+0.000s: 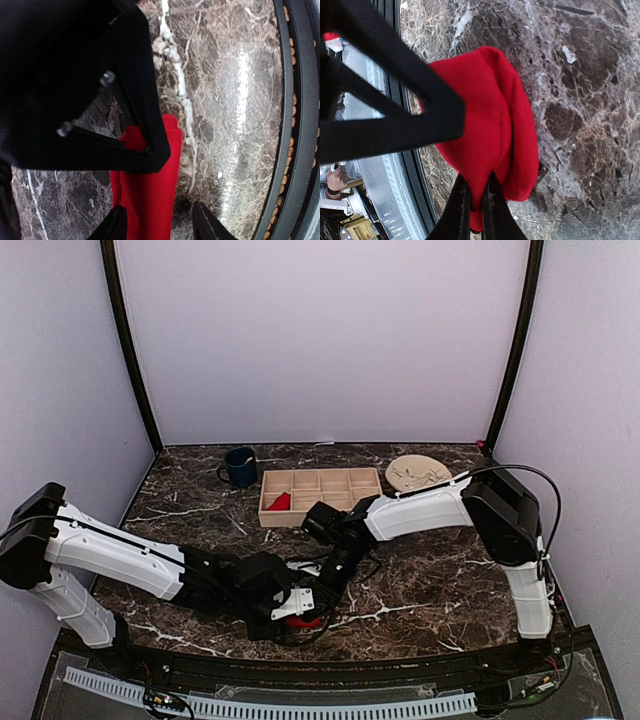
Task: Roll the socks
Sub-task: Pick up the sock from the center of the board.
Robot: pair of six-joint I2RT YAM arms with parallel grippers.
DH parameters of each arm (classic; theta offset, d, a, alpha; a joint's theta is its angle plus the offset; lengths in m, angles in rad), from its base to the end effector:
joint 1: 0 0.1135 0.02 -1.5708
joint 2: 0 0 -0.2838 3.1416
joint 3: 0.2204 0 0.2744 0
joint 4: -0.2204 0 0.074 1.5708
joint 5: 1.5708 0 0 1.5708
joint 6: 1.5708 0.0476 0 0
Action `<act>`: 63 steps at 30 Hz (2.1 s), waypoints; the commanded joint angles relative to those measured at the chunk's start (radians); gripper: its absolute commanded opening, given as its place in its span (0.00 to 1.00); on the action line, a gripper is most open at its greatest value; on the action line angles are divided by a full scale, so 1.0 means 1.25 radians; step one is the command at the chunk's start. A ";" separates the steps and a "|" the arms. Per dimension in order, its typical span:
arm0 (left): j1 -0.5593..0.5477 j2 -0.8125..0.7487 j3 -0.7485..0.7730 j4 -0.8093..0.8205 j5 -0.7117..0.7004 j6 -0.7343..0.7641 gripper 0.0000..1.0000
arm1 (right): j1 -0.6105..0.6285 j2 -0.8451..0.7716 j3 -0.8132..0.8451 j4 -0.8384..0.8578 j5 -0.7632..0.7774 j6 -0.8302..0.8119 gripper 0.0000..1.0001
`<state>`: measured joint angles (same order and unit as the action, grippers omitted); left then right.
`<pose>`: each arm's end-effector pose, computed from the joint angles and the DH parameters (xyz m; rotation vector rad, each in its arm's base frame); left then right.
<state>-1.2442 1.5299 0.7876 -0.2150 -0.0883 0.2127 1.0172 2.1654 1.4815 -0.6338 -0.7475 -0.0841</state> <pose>0.1054 -0.2981 0.1610 1.6706 1.9262 -0.3003 0.2100 0.4012 0.1205 1.5835 -2.3121 -1.1405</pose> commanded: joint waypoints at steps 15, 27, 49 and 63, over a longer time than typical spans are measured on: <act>-0.005 0.086 0.051 0.029 -0.015 0.065 0.38 | -0.004 0.031 0.013 -0.025 0.015 -0.007 0.00; 0.005 0.118 0.050 -0.005 0.050 0.055 0.00 | -0.009 0.015 -0.017 0.000 0.008 0.011 0.14; 0.128 0.036 0.013 0.037 0.174 -0.058 0.00 | -0.129 -0.199 -0.313 0.292 -0.072 0.168 0.36; 0.302 -0.051 0.103 0.072 0.221 -0.113 0.00 | -0.178 -0.284 -0.384 0.406 0.050 0.244 0.35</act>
<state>-0.9161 1.5051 0.8455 -0.1436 0.1665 0.0902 0.8036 1.8420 1.0225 -0.1844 -0.7307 0.1955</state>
